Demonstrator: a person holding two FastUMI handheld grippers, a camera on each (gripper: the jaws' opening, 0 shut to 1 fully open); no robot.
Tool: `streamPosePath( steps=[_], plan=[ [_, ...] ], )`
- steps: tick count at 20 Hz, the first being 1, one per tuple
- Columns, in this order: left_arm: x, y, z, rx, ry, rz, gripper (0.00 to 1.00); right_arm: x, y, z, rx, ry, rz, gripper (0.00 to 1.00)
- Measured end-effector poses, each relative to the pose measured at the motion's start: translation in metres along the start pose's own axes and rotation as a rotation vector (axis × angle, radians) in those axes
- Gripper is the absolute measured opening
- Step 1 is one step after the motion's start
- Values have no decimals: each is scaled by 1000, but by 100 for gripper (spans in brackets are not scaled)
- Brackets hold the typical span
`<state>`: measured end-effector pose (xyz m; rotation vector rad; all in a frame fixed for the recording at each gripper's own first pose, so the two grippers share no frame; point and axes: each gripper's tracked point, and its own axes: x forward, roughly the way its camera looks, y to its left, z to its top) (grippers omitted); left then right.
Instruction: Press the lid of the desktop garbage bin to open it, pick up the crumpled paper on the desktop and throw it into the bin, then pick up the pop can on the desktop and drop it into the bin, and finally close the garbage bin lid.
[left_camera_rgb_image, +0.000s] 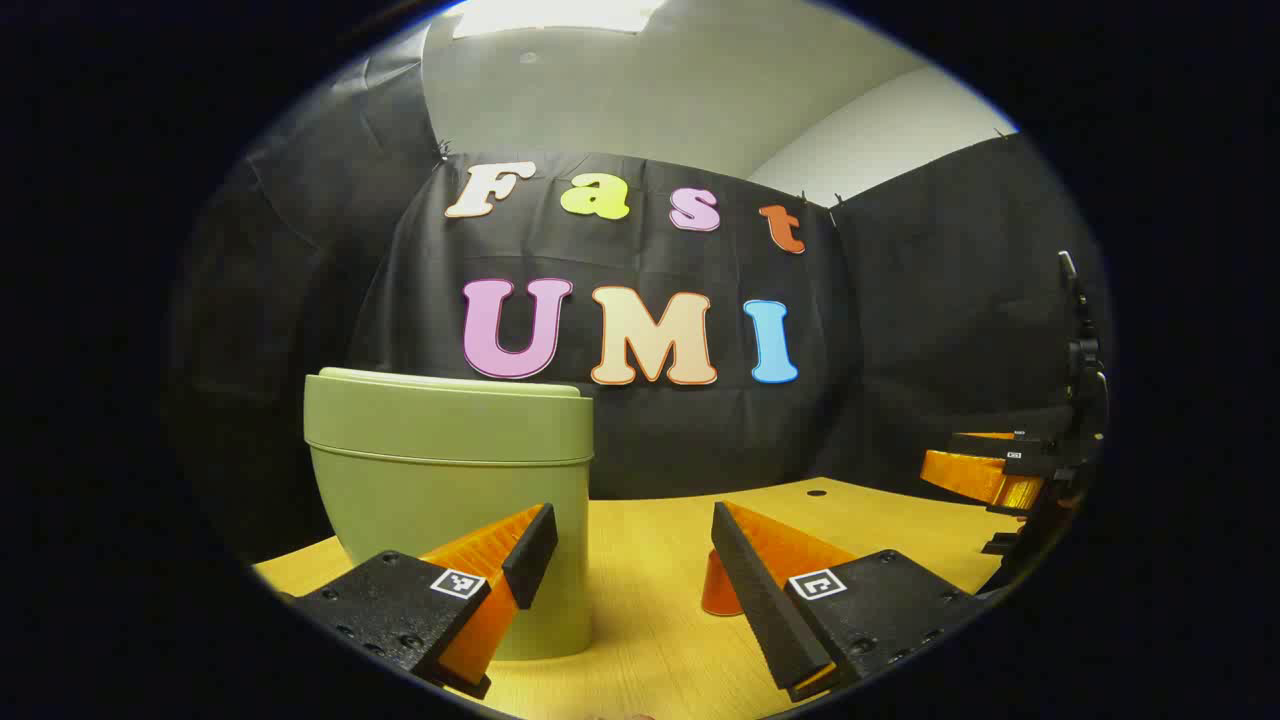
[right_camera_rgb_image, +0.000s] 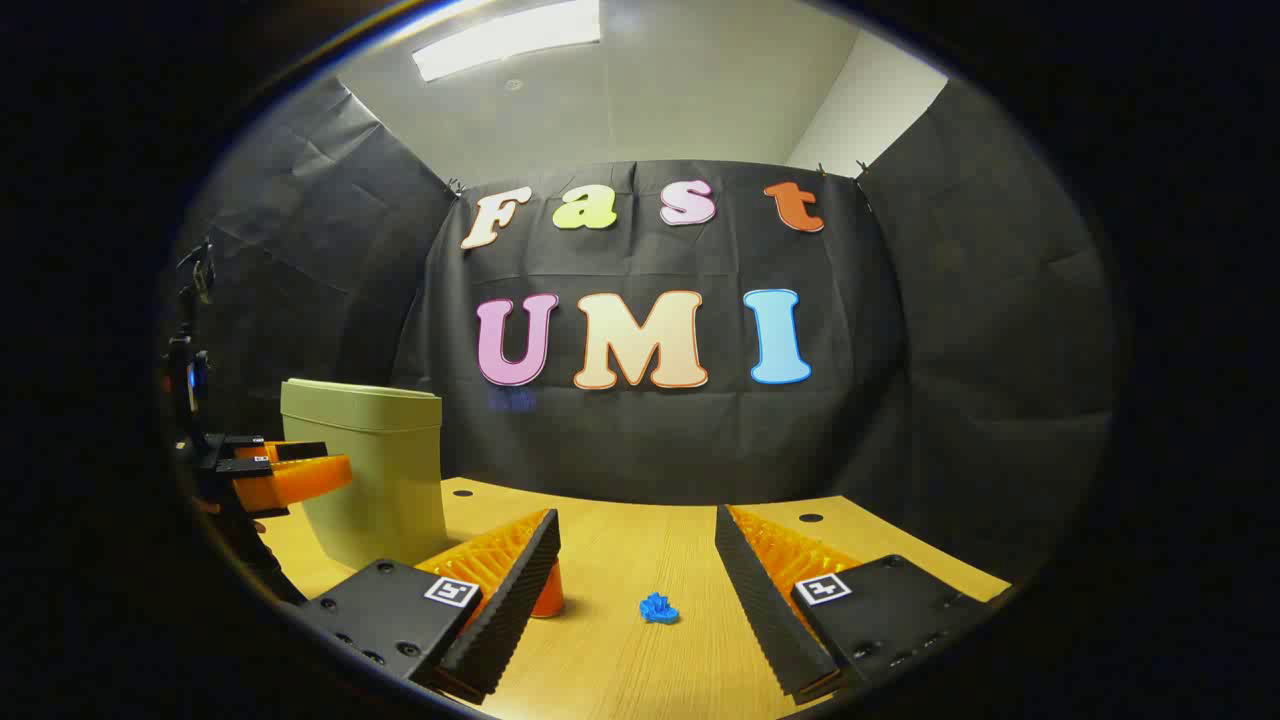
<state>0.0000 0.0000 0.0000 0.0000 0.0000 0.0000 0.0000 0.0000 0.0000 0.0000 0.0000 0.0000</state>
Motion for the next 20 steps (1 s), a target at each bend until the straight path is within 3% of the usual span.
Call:
streamPosePath(
  steps=[20],
  plan=[
    [-5,3,-2,0,18,5,94,1,-1,-7,-7,22,-3,98]
  ],
)
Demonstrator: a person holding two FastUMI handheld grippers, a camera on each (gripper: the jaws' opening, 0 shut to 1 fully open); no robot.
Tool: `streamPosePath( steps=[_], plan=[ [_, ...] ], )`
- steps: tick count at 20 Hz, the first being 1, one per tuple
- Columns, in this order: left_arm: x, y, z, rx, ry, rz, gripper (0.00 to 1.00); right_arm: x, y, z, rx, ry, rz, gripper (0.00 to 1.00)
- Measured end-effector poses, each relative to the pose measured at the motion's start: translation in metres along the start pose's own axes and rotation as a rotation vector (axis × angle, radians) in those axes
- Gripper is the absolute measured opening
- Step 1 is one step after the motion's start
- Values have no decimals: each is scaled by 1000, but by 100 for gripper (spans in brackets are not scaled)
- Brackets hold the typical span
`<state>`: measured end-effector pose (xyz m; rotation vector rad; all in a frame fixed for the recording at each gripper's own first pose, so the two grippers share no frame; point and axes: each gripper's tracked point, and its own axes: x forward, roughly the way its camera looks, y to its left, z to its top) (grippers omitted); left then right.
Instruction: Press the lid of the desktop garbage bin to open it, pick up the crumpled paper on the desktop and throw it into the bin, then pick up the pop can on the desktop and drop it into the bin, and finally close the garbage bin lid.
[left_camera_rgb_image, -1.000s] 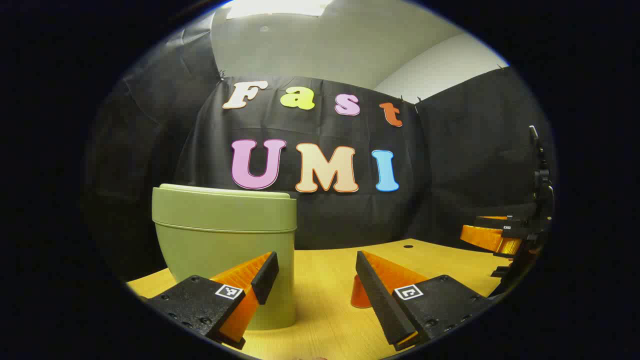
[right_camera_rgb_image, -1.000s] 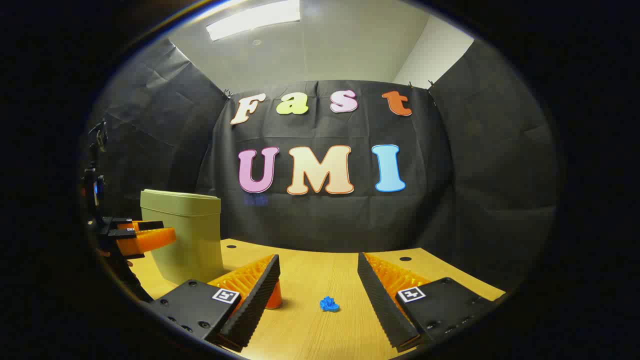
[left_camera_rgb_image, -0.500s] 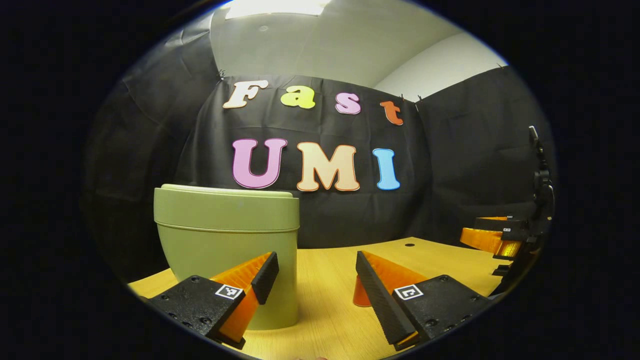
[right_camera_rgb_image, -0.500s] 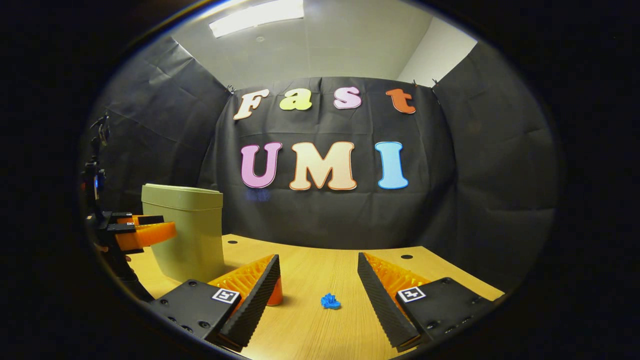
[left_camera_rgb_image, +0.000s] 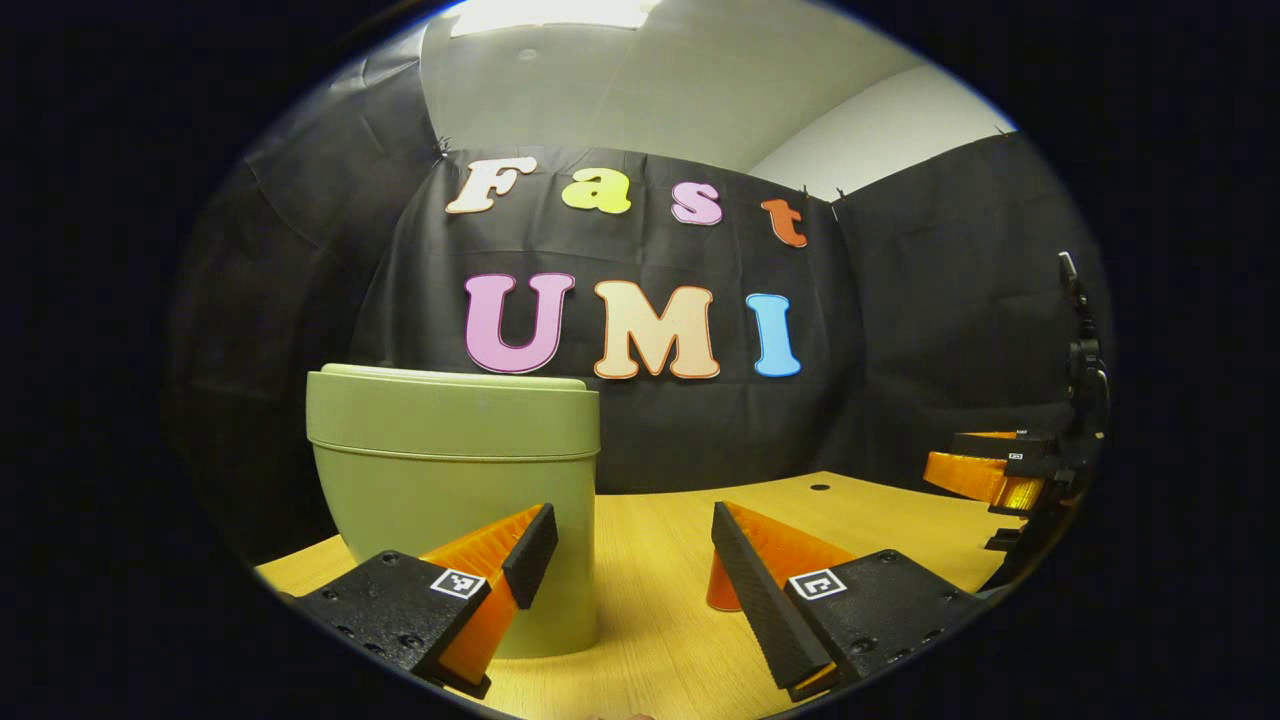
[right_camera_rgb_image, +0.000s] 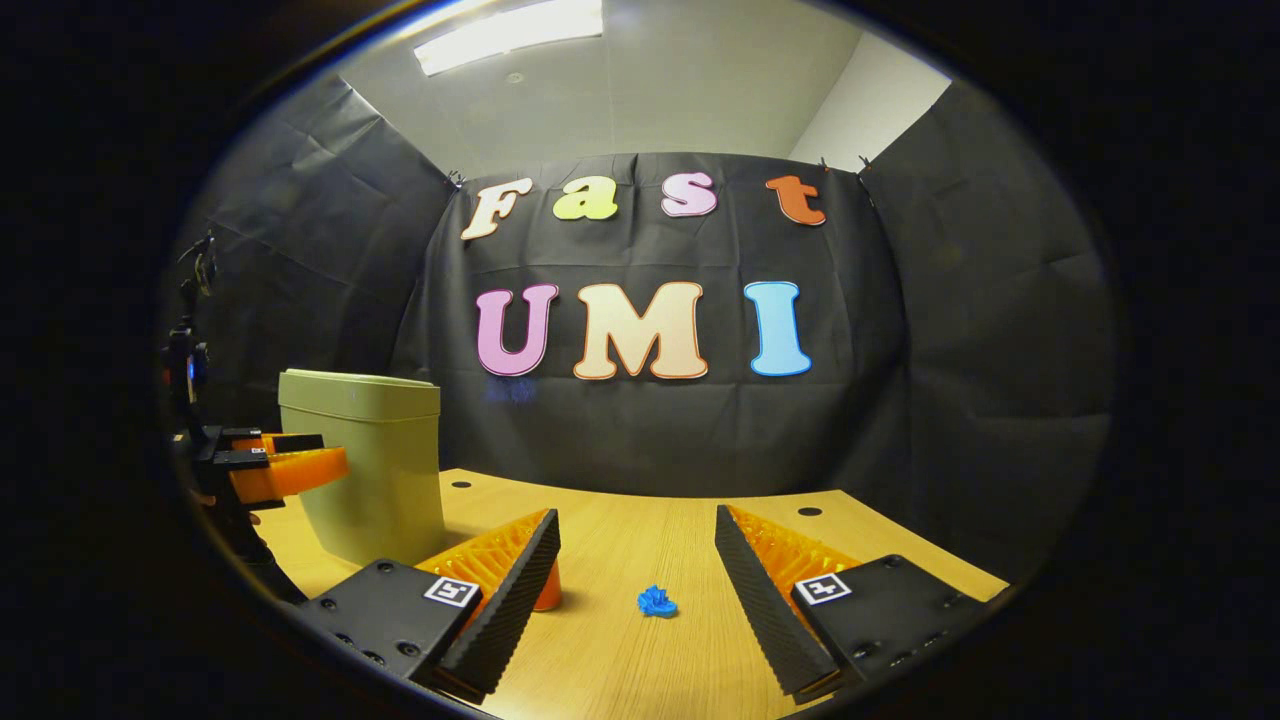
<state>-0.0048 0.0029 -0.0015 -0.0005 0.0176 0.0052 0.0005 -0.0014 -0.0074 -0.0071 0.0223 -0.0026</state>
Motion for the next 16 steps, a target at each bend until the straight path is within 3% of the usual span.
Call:
streamPosePath(
  steps=[11,16],
  plan=[
    [-1,-2,7,2,-11,-12,94,1,-2,-1,-1,5,-3,98],
    [-6,-2,12,15,-22,-17,80,1,-1,-2,-2,8,1,98]
  ],
)
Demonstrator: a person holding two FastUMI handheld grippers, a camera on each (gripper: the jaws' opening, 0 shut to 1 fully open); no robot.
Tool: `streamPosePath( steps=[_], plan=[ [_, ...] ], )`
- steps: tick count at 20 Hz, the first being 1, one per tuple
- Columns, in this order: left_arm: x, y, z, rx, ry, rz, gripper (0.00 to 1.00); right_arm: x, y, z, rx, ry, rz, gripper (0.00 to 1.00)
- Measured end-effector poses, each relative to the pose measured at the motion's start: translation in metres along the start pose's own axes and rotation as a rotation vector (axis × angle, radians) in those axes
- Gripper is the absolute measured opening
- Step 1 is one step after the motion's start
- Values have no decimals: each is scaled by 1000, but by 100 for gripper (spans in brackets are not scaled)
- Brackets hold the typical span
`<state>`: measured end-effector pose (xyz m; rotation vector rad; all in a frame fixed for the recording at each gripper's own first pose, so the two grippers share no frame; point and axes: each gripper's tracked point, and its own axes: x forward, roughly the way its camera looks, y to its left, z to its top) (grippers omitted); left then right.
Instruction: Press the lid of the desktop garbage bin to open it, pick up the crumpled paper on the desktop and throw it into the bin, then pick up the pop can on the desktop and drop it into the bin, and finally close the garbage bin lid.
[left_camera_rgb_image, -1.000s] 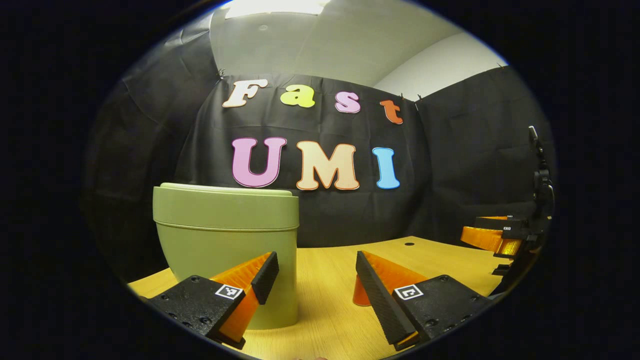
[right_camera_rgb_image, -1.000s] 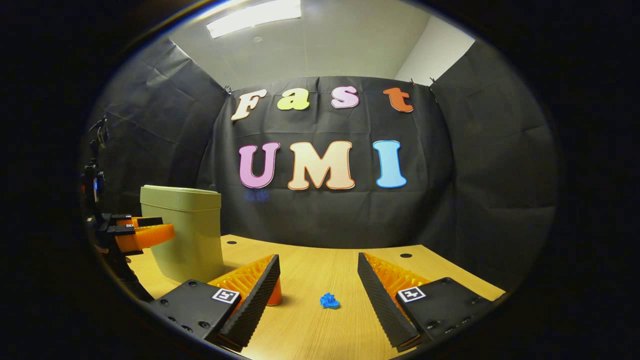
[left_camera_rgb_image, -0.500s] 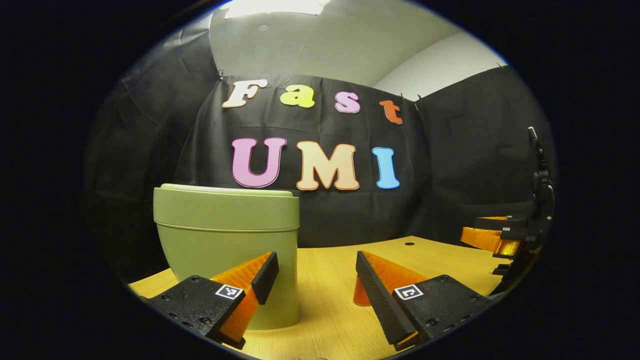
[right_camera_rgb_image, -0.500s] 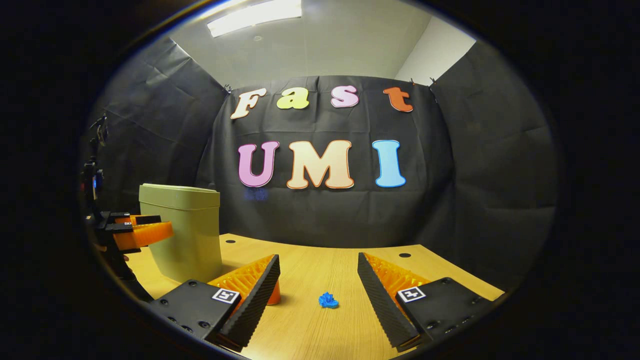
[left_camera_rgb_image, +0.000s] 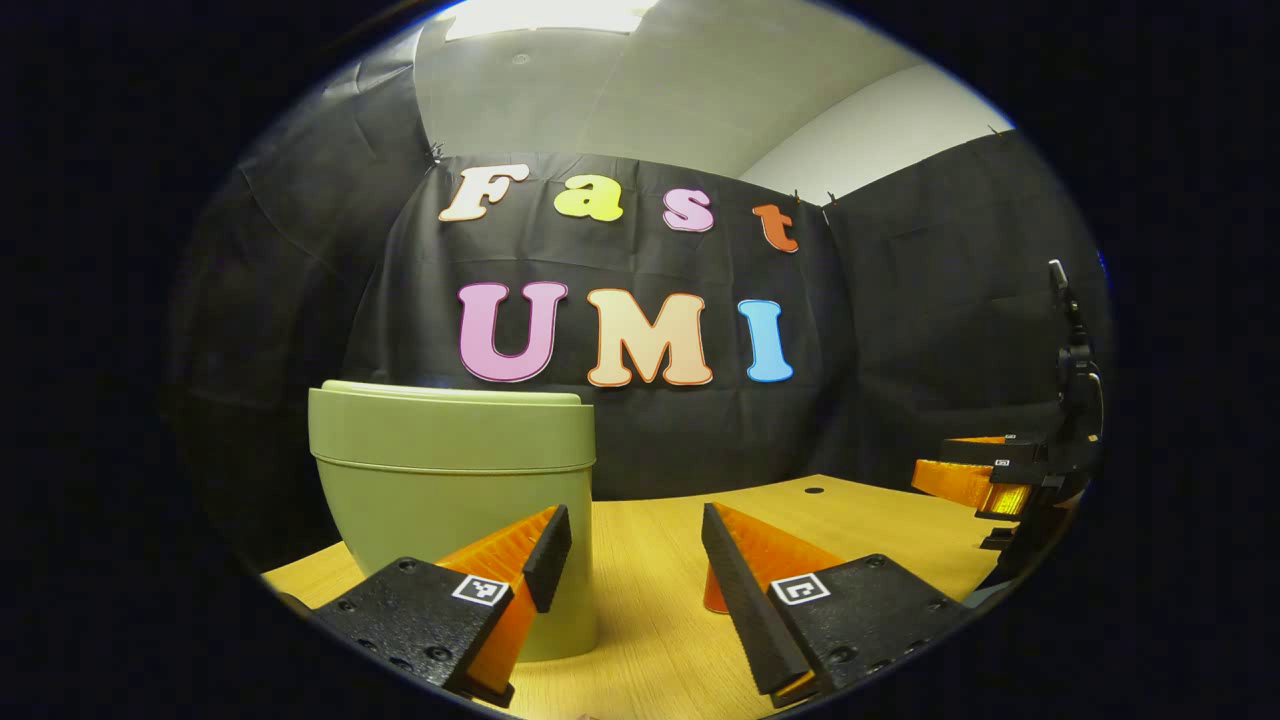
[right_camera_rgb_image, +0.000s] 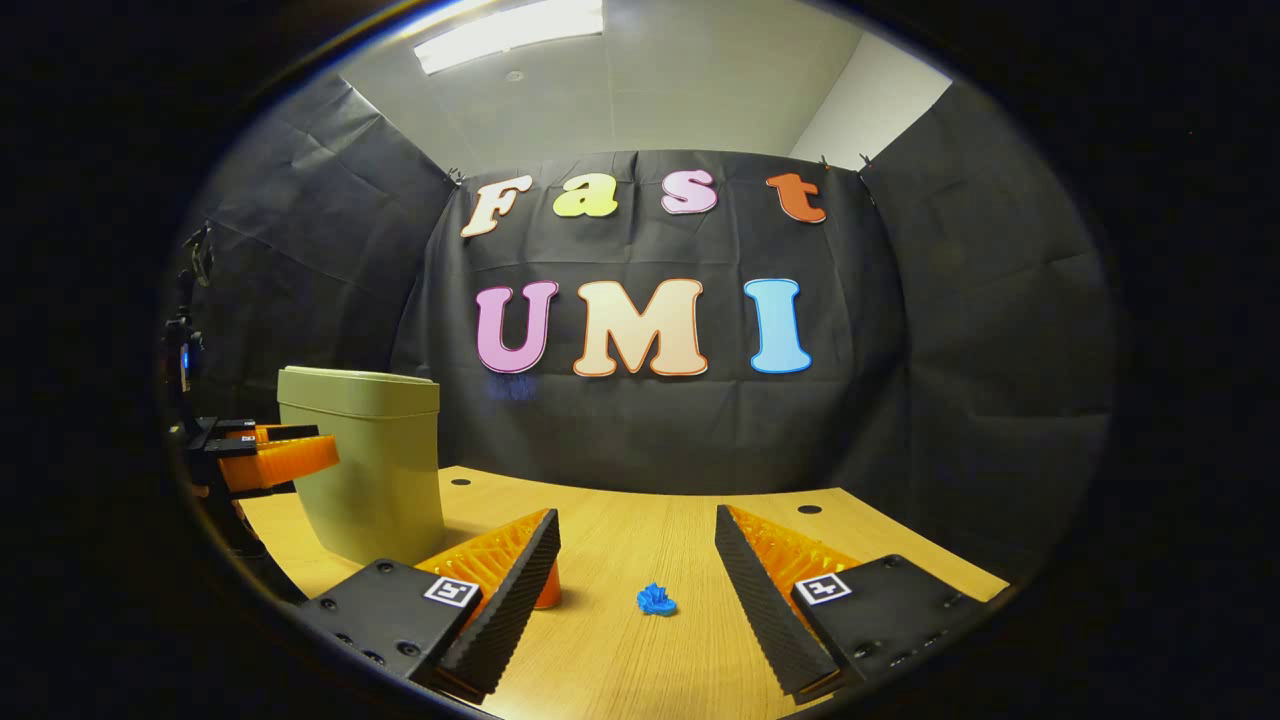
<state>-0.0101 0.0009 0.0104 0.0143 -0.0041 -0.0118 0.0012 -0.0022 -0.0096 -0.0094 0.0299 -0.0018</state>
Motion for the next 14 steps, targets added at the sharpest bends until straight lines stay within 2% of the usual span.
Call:
streamPosePath(
  steps=[2,5,7,10,11,12,14],
  plan=[
    [-1,1,1,0,3,2,71,-1,0,0,-1,0,0,98],
    [-3,-2,1,-9,15,-12,66,0,0,1,-3,-4,-2,99],
    [-2,-4,2,-16,21,-19,55,0,0,0,-8,-2,-3,99],
    [-4,5,0,-12,29,8,27,-1,3,0,-16,-1,0,98],
    [-4,10,-1,-7,35,21,24,-1,1,0,-19,-2,-1,98],
    [-4,14,-2,-3,37,32,16,-1,1,0,-21,-2,-1,98],
    [-7,21,0,9,46,53,8,1,-1,-3,-21,4,-3,100]
  ],
)
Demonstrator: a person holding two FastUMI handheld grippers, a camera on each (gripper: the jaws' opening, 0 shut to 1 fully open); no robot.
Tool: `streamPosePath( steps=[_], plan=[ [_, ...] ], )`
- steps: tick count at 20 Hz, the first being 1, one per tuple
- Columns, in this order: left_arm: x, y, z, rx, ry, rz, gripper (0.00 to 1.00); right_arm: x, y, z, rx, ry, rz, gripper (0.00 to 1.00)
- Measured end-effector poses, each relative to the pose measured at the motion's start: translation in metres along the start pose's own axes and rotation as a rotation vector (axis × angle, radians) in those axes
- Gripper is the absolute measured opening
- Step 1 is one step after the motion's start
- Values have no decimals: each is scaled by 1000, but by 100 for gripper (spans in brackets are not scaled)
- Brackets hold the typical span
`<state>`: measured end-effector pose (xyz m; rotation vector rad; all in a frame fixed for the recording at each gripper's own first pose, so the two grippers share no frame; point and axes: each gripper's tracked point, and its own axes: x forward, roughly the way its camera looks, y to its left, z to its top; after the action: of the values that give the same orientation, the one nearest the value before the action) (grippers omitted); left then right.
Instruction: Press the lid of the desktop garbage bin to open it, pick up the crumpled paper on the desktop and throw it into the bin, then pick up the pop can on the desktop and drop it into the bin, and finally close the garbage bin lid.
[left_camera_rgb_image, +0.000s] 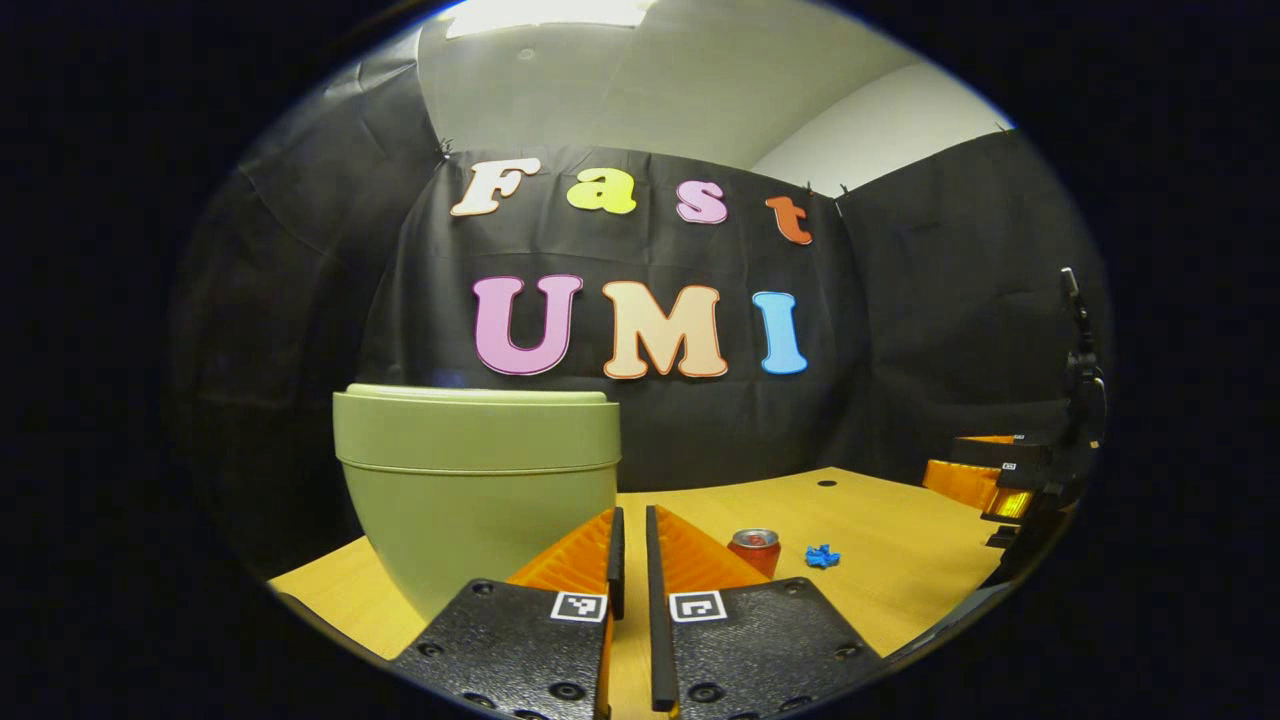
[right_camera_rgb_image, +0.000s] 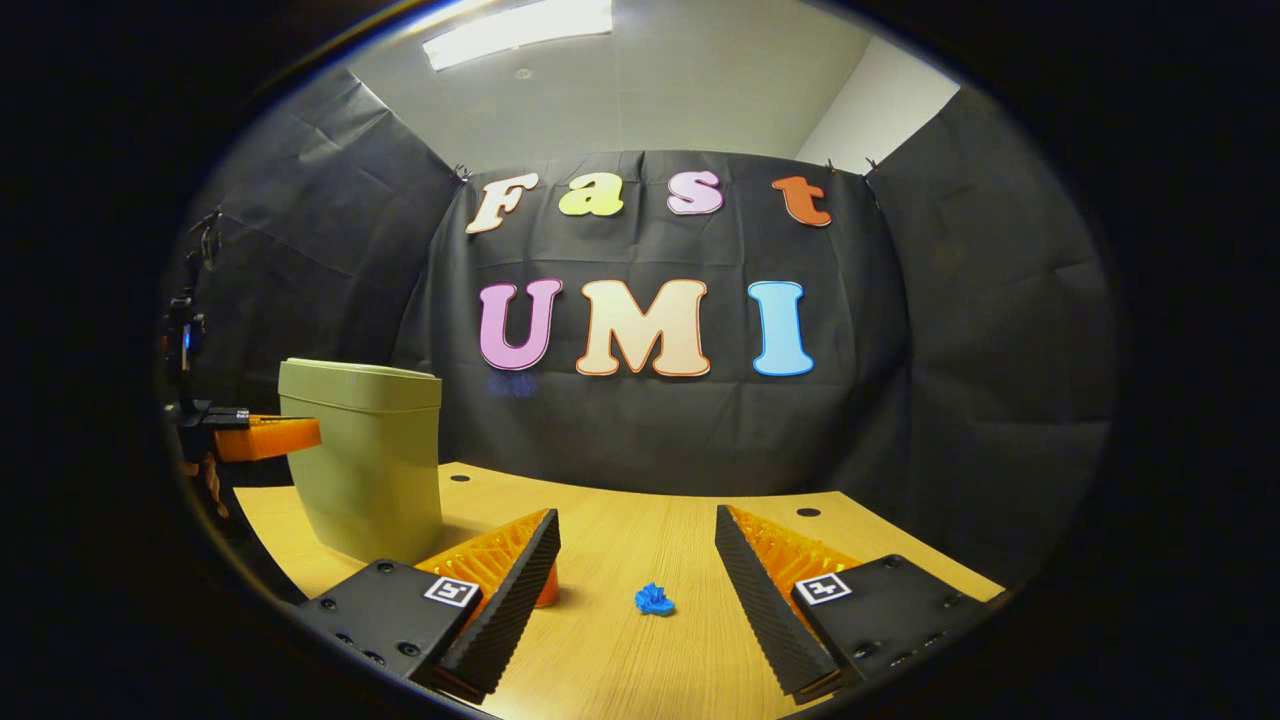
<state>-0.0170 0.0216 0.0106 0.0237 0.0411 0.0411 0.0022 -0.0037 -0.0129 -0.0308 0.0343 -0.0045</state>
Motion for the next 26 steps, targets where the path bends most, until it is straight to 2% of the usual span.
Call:
streamPosePath(
  steps=[3,10,15,20,26],
  plan=[
    [-2,5,8,13,3,9,0,2,-1,-3,9,10,1,98],
    [2,12,65,82,-63,-2,0,5,-1,-9,14,33,11,98],
    [16,47,100,98,-116,79,0,6,-4,-11,21,43,12,99],
    [37,75,93,75,-86,141,0,4,-5,-8,28,35,7,99],
    [49,87,72,37,-21,155,0,3,-5,-7,19,32,9,99]
  ],
)
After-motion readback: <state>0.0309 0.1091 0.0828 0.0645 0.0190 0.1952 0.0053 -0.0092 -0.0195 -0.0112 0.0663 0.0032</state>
